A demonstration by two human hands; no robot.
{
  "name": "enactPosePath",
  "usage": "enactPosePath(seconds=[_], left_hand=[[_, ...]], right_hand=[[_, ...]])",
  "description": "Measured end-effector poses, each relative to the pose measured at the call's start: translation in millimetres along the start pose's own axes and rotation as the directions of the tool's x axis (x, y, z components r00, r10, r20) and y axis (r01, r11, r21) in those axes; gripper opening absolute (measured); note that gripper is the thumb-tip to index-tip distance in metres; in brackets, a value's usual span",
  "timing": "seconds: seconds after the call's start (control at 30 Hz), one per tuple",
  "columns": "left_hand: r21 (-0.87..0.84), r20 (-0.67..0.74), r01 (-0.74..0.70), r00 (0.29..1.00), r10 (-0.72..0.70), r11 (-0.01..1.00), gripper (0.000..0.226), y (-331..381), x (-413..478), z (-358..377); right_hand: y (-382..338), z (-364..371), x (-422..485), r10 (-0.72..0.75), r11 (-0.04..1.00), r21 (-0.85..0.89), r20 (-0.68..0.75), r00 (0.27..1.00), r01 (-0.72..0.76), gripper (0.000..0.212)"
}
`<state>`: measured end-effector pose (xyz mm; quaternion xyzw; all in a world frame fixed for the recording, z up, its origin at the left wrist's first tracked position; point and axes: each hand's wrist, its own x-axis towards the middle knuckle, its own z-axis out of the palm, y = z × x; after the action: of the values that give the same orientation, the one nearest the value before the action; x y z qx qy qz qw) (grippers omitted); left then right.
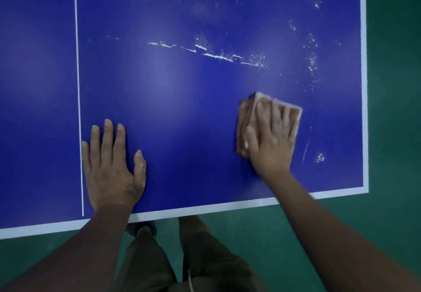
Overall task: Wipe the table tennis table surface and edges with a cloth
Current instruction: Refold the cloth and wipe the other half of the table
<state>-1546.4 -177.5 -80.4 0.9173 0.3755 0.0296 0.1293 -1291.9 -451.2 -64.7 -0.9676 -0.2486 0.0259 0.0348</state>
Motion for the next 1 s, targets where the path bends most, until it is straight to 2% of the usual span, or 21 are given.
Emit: enactPosePath(seconds=[0.07,0.13,0.27,0.33,0.4,0.5,0.6,0.73,0.8,0.9,1.0], left_hand=[[-0.006,-0.008,-0.011,1.000,0.011,1.000,0.071,0.0,0.5,0.6],[0.016,-0.033,-0.045,0.998,0.045,0.999,0.068,0.8,-0.9,1.1],[-0.001,-0.014,-0.298,0.954,0.298,0.955,0.062,23.4,1.3,3.5],[-0.057,0.019,-0.338,0.940,0.340,0.939,0.062,65.0,2.0,8.1],[-0.087,0.067,-0.317,0.944,0.323,0.944,0.063,116.4,-2.0,16.1],[-0.022,0.109,-0.236,0.965,0.237,0.972,0.068,168.7,-3.2,33.7],[0.043,0.108,-0.195,0.976,0.190,0.980,0.070,173.1,-5.6,44.8],[0.041,0.090,-0.213,0.974,0.208,0.976,0.070,172.7,-8.6,47.2],[0.048,0.086,-0.210,0.975,0.206,0.976,0.070,172.4,-7.5,49.5],[0.047,0.087,-0.201,0.977,0.196,0.979,0.071,169.7,-9.4,50.1],[0.035,0.095,-0.193,0.977,0.189,0.981,0.072,172.9,-8.9,51.8]], right_hand=[[-0.9,1.2,-54.2,-0.038,0.999,0.012,0.034,0.999,0.037,0.066],[12.4,-0.7,-99.9,0.013,1.000,0.020,0.074,0.997,-0.014,0.065],[64.3,-11.7,-138.2,0.151,0.989,-0.014,0.134,0.979,-0.150,0.067],[87.1,-16.7,-123.8,0.156,0.988,-0.020,0.156,0.975,-0.155,0.068],[102.3,-17.9,-93.0,0.109,0.994,-0.024,0.157,0.981,-0.107,0.067],[115.3,-16.0,-24.5,-0.015,0.999,-0.031,0.124,0.992,0.019,0.067],[112.4,-10.0,46.7,-0.073,0.997,-0.033,0.066,0.995,0.075,0.066],[91.6,-5.6,111.5,-0.034,0.999,0.037,0.028,0.999,0.033,0.065],[84.2,-2.1,110.6,-0.024,0.998,0.054,0.008,1.000,0.023,0.065],[80.5,1.6,57.0,-0.087,0.995,0.042,-0.051,0.995,0.089,0.066],[97.9,3.8,-19.4,-0.145,0.988,0.057,0.016,0.989,0.144,0.069]])
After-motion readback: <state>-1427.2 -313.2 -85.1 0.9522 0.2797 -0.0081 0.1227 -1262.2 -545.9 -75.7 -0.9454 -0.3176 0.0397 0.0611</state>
